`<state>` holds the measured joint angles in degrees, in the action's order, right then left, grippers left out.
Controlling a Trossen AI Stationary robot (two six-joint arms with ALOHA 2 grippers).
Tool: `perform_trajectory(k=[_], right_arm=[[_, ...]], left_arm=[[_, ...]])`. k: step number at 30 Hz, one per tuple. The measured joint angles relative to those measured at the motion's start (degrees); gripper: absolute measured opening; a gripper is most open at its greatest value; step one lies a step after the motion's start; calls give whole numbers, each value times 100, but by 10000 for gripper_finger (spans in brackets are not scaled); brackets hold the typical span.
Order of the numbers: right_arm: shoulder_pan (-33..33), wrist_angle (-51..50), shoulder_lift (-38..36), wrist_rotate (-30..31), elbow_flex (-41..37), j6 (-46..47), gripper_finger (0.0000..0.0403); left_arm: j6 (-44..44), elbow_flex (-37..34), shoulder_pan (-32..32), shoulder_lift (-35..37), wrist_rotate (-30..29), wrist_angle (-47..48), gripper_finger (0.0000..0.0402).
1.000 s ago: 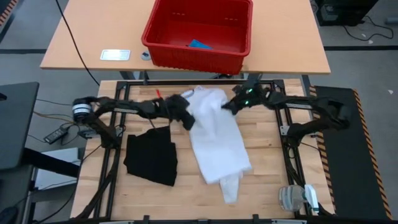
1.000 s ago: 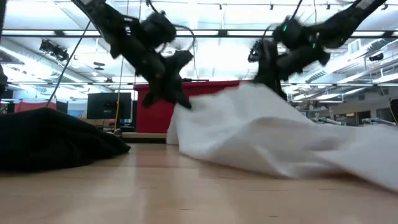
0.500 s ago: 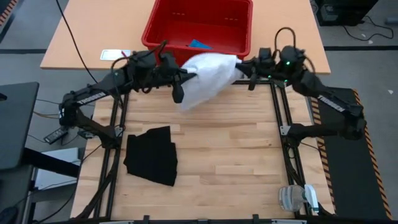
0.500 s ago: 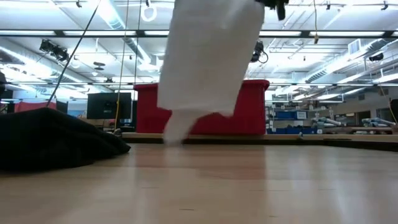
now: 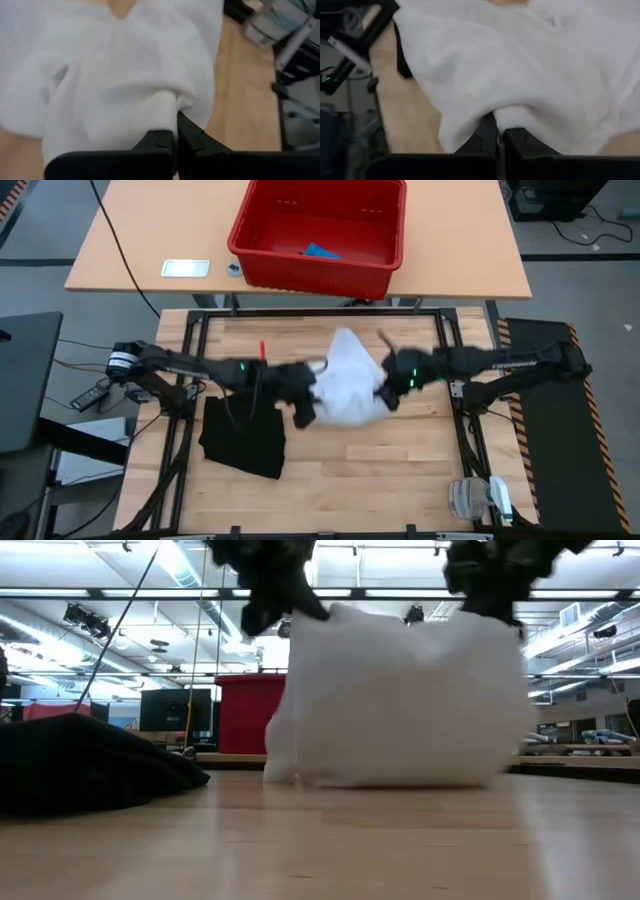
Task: Fold laundry
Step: Fold the white shirt
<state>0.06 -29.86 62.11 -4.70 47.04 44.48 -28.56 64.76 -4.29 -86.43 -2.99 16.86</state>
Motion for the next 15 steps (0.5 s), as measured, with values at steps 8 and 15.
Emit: perform_trajectory(k=[8, 15], right_arm=[[980, 859, -24, 1162, -423, 1442, 9], [-90, 547, -99, 2559, -398, 1269, 8]], left_arm=[[-199, -328, -5, 22, 88, -935, 0], [-78, -100, 1169, -29, -369, -988, 0]])
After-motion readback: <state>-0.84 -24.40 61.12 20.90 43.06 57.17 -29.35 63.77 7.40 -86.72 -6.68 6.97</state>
